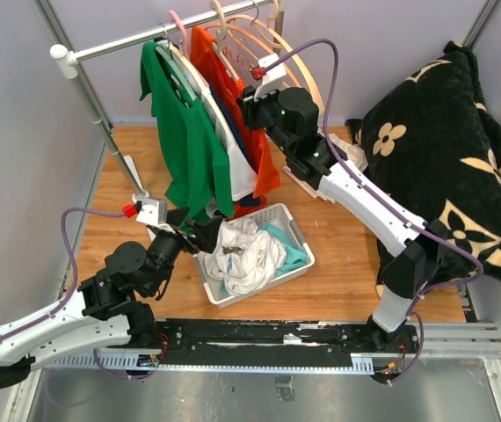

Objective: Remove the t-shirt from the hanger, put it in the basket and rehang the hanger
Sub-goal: Pick up the hanger from the clothesline, then remove the T-shirt from the hanger.

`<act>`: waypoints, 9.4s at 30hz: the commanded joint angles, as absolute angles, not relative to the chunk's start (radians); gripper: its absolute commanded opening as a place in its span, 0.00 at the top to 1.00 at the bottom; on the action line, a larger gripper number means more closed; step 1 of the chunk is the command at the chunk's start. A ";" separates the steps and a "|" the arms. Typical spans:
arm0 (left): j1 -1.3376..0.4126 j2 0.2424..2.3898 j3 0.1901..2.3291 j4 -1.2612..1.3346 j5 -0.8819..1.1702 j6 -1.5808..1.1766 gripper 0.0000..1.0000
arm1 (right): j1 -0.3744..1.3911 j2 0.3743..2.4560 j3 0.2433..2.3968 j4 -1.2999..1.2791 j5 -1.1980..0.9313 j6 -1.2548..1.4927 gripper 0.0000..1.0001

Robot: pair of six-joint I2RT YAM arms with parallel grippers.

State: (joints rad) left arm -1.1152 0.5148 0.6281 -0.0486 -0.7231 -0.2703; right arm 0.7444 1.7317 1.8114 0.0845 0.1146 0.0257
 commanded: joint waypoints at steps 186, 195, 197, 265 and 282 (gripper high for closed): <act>-0.920 1.430 1.541 0.500 0.053 0.266 0.19 | 0.726 0.580 0.935 0.235 0.062 -0.102 0.99; -0.920 1.462 1.566 0.506 0.065 0.300 0.20 | 0.726 0.587 0.937 0.236 0.047 -0.089 0.99; -0.920 1.470 1.575 0.499 0.064 0.302 0.20 | 0.726 0.589 0.934 0.236 0.043 -0.088 0.99; -0.745 1.556 1.933 0.186 0.001 0.121 1.00 | 0.725 0.433 0.866 0.007 0.138 -0.126 0.71; -0.690 1.545 1.960 0.201 -0.037 0.013 0.99 | 0.726 0.358 0.634 0.050 0.438 0.056 0.99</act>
